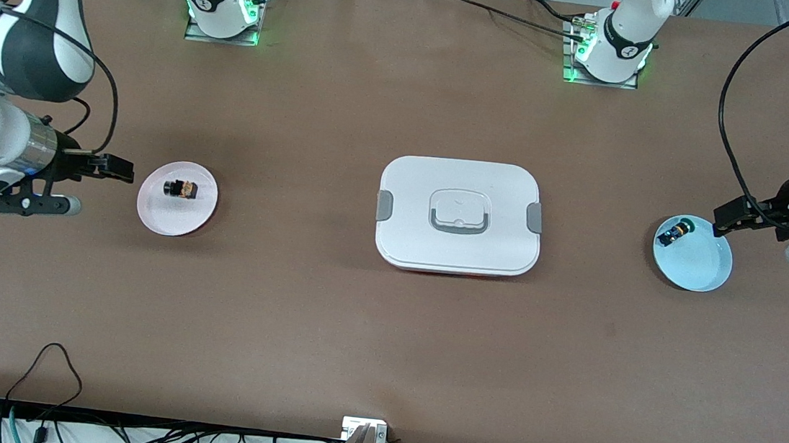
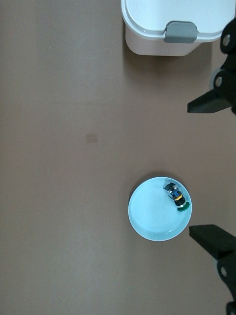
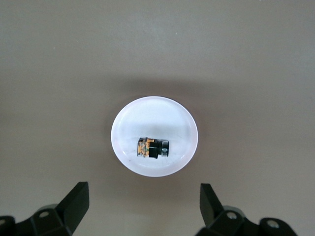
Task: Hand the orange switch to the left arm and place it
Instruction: 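Move the right gripper over the orange switch on the white plate, then lower the right gripper and close it on the orange switch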
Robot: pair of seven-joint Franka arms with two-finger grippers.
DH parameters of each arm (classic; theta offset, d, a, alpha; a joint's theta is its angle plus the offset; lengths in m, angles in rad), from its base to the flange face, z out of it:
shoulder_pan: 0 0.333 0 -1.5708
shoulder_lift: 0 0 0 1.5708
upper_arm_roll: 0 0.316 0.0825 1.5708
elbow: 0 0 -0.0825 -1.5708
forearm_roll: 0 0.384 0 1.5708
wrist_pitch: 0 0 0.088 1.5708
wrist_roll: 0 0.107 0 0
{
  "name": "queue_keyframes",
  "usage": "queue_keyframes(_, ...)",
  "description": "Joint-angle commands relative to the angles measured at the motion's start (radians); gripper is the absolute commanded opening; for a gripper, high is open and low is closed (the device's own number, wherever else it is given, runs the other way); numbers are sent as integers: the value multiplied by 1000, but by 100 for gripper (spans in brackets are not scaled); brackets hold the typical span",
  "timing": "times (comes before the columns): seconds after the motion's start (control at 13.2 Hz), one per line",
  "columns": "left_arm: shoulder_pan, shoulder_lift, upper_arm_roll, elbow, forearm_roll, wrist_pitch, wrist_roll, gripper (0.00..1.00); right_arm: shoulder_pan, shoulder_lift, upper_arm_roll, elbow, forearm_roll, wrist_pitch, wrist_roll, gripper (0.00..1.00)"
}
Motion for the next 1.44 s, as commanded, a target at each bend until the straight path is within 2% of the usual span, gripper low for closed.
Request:
queue_keyframes(0.0,-4,12,2,28,12,-20,5,100,6,-15,0,-106,-6,95,-4,100)
queue_keyframes(0.15,-4,12,2,28,11,-20,5,100,7,-12,-1,-180,-12,153,2,100)
queue_keyframes(0.38,-4,12,3,28,11,-20,5,100,7,-4,5,-286,-124,287,7,100)
queue_keyframes(0.68,-4,12,2,28,11,-20,7,100,6,11,6,-392,-125,422,8,100)
queue_keyframes(0.98,-3,12,3,28,11,-20,8,100,7,48,8,-423,-124,490,8,100)
queue_keyframes(1.36,-3,12,3,28,11,-20,8,100,7,75,14,-432,-116,503,11,100)
